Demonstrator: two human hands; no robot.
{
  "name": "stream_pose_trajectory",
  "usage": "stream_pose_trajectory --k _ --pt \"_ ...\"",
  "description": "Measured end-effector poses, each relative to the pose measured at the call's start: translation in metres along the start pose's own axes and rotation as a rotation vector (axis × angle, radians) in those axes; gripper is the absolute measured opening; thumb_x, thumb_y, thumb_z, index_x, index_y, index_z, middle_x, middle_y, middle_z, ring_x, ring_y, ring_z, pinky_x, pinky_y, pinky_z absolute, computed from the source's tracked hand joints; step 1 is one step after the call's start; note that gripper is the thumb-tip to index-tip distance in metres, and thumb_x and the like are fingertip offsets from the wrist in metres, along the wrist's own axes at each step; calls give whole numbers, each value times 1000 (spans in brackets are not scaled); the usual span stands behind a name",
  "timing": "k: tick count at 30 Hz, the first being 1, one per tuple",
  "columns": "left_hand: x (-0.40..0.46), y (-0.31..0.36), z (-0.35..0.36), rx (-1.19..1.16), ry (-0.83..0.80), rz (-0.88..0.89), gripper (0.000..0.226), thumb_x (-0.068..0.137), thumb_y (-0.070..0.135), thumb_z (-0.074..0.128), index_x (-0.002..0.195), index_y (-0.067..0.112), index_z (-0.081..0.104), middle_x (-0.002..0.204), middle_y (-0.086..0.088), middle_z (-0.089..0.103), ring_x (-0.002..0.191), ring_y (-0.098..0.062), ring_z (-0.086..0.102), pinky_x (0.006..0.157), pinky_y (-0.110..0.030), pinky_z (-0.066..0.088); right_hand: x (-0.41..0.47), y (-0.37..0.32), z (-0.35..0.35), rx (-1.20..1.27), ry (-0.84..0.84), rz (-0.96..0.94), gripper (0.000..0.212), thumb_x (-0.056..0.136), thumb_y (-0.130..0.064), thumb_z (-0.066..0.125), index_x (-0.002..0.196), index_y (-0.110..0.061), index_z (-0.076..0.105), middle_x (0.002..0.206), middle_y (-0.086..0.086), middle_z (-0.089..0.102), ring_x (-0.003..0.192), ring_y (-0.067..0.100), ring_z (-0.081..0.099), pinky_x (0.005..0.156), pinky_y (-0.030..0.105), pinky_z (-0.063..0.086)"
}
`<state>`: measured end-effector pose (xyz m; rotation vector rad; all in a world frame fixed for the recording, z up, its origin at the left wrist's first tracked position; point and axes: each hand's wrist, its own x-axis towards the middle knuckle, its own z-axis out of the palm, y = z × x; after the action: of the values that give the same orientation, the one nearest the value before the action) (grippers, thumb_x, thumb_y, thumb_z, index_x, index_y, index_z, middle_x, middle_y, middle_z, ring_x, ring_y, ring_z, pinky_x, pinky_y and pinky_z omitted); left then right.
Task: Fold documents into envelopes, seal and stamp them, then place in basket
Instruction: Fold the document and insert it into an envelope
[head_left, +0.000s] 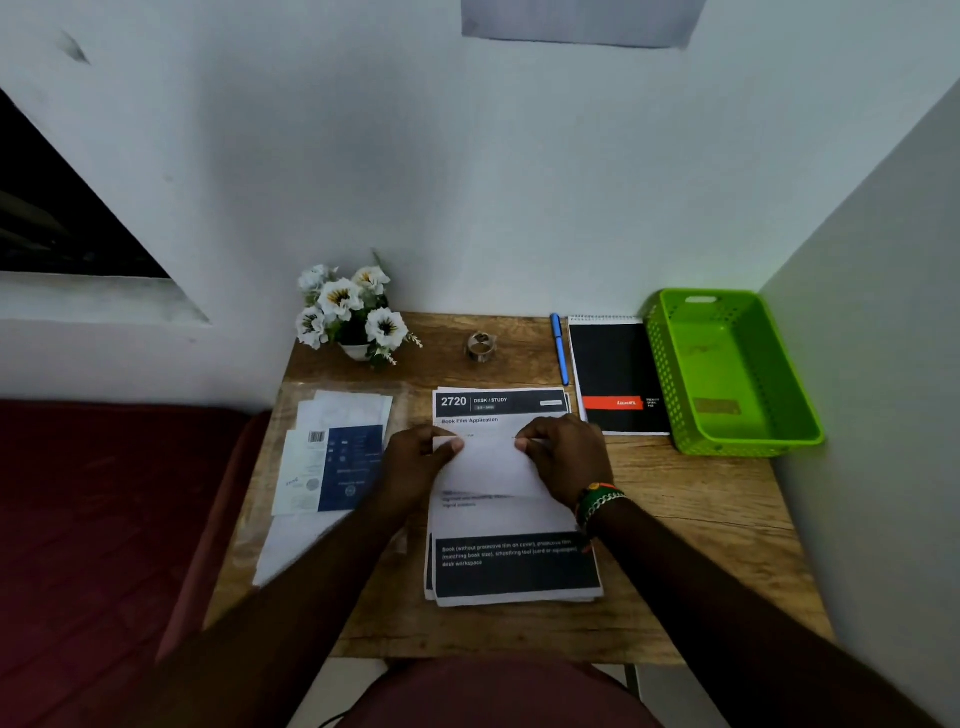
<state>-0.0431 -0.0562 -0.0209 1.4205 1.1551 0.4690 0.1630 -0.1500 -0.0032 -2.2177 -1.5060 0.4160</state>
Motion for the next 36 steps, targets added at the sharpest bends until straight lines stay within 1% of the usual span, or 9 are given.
stream_pose_trajectory --k 4,9,18,21,26,28,31,34,36 --pt "5 2 -1 -36 29 -27 10 93 19 69 99 13 73 101 1 75 90 -14 72 78 -33 59 5 7 -7 124 -60 75 13 86 -43 70 82 -32 75 84 -16 74 86 9 66 90 37 49" --pt "3 1 -6 -114 45 -42 6 92 15 70 95 14 74 94 2 76 81 -10 73 65 -23 58 6 34 -18 256 -113 179 9 82 -34 78 78 -26 77 81 -14 74 82 5 67 85 34 55" --pt "9 -13 6 -69 40 -89 17 90 18 72 103 7 74 102 -3 75 93 -18 72 81 -33 60 -7 65 -21 431 -111 298 18 82 -12 79 72 -26 73 79 -5 73 81 15 67 84 37 55" --pt "9 -15 6 -65 70 -109 20 90 17 72 106 5 74 104 -7 75 90 -16 72 77 -29 60 -8 71 -18 448 -69 334 19 82 -10 79 73 -26 73 78 -4 73 77 11 66 79 30 53" --pt "12 -16 8 17 113 -66 20 89 15 73 109 12 71 113 -2 71 101 -19 69 88 -38 59 -10 67 -13 534 -43 423 8 86 -7 74 81 -13 72 77 0 69 72 14 63 54 9 46" --pt "9 -14 10 128 146 -10 29 90 19 72 119 16 65 120 -1 66 104 -17 65 85 -33 58 -10 66 -11 489 14 438 3 85 -14 75 84 -15 73 81 -3 71 77 12 64 67 20 53" --pt "-2 -18 12 527 174 215 44 90 31 72 131 25 57 139 2 55 125 -17 51 104 -35 45 -17 60 -6 292 111 440 7 86 -28 71 90 -23 72 90 -5 70 83 15 64 74 28 48" --pt "-16 -33 13 684 61 376 51 89 32 72 137 27 54 151 1 44 140 -19 36 112 -33 29 -34 56 8 103 90 207 24 88 -31 70 111 -26 68 116 -1 66 106 19 60 91 37 51" --pt "-24 -46 17 736 0 401 54 88 32 72 139 27 54 154 0 40 144 -20 32 114 -36 32 -44 58 20 -8 12 12 35 90 -30 68 124 -25 65 136 2 59 125 23 53 103 44 47"
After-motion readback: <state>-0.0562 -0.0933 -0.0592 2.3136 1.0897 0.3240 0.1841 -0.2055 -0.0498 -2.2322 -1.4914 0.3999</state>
